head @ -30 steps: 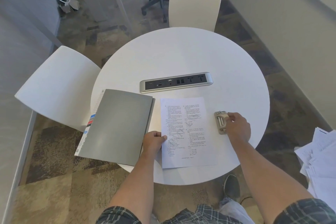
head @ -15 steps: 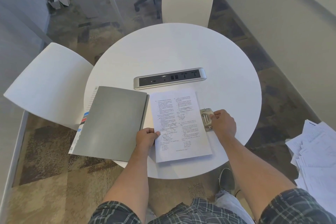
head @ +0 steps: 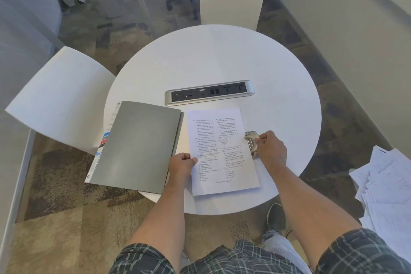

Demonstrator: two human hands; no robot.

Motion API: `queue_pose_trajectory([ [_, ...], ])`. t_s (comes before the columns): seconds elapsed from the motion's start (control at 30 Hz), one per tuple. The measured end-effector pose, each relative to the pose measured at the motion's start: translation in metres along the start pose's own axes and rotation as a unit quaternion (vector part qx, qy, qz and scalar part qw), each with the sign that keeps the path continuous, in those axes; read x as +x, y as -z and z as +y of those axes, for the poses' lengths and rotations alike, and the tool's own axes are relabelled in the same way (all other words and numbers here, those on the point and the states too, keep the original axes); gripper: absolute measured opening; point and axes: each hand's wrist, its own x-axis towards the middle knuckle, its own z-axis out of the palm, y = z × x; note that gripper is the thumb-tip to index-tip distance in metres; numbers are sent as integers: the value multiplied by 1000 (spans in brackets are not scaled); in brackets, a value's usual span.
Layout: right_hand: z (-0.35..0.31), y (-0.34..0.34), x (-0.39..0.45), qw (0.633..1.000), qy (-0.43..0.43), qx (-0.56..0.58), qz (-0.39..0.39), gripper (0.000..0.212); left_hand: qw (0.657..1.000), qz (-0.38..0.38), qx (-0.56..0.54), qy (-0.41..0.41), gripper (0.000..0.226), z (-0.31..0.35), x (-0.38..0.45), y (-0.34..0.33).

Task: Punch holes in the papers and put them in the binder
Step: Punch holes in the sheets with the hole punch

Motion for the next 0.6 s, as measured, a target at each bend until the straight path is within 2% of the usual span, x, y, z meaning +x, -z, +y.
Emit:
queue_pose_trajectory([
  [0.27, -2, 0, 0, 1000, -10, -3, 3, 11, 1000, 17, 5, 6, 14, 1, -7, -5],
  [0.6, -1, 2, 5, 1000, -11, -8, -6, 10, 999, -2, -31, 35, 19, 2, -6, 4],
])
